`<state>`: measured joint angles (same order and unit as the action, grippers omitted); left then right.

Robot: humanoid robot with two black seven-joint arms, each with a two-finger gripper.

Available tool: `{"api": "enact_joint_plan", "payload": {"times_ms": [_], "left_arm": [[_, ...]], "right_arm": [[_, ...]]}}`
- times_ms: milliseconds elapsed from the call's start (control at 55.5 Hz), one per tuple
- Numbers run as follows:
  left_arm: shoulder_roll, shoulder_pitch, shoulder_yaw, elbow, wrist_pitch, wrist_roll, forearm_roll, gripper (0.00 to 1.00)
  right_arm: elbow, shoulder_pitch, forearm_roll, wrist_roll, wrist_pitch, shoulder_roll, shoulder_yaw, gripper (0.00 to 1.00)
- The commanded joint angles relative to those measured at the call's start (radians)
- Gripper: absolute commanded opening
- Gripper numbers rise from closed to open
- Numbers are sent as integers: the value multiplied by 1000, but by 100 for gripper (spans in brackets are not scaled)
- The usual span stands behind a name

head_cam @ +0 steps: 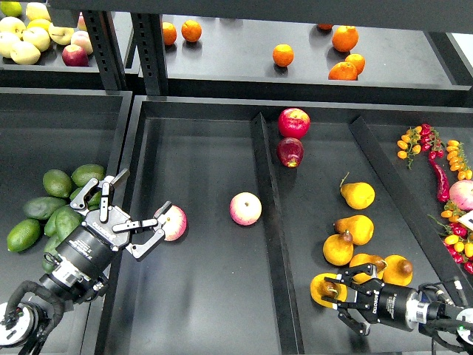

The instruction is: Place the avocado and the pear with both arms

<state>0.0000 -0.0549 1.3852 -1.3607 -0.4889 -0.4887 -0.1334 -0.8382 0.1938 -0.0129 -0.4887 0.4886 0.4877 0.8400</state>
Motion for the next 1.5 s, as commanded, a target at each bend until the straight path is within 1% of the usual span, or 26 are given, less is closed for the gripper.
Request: {"api": "enact_joint_plan", "payload": {"times_ms": [0,252,306,469,523,577,667,703,721,739,757,775,955,1100,1244,1352,1478], "left_arm": [[0,-2,0,-1,0,0,0,99],[0,-6,0,-1,0,0,0,99],[0,-6,0,-1,0,0,0,99],[0,-6,0,-1,0,0,0,99],[0,-8,0,-1,0,0,0,100],[0,-10,0,-1,0,0,0,99],[0,-11,0,-3,0,0,0,99],[0,-11,-2,-3,0,0,0,99],[0,-11,-2,-3,0,0,0,99],[0,-11,-2,-3,0,0,0,99],[0,-11,0,-3,0,0,0,99],[0,-11,-2,-3,0,0,0,99],[0,-13,-2,-3,0,0,0,99],[0,-13,0,-5,0,0,0,99],[0,-14,0,-3,0,0,0,99],[0,-16,-2,-3,0,0,0,99],[0,-16,0,-1,0,0,0,99]], "right_arm": [[27,-2,-2,0,0,-1,1,27],[77,-2,-7,0,0,-9,2,32],[79,-2,-7,0,0,-9,2,34],[85,0,-7,0,0,-8,2,51],[85,0,-7,0,0,-8,2,58],[85,0,-7,0,0,-8,2,69],[82,1,-6,0,0,-8,4,78],[77,1,-6,0,0,-6,4,84],[74,1,-6,0,0,-5,4,90],[74,1,-6,0,0,-3,4,92],[71,1,-4,0,0,-1,4,97],[68,1,-2,0,0,2,4,99],[7,12,2,0,0,68,4,99],[-97,50,20,0,0,123,19,99],[-131,84,51,0,0,112,94,99],[-150,122,85,0,-15,55,183,99],[-139,150,90,0,-77,-95,310,99]]}}
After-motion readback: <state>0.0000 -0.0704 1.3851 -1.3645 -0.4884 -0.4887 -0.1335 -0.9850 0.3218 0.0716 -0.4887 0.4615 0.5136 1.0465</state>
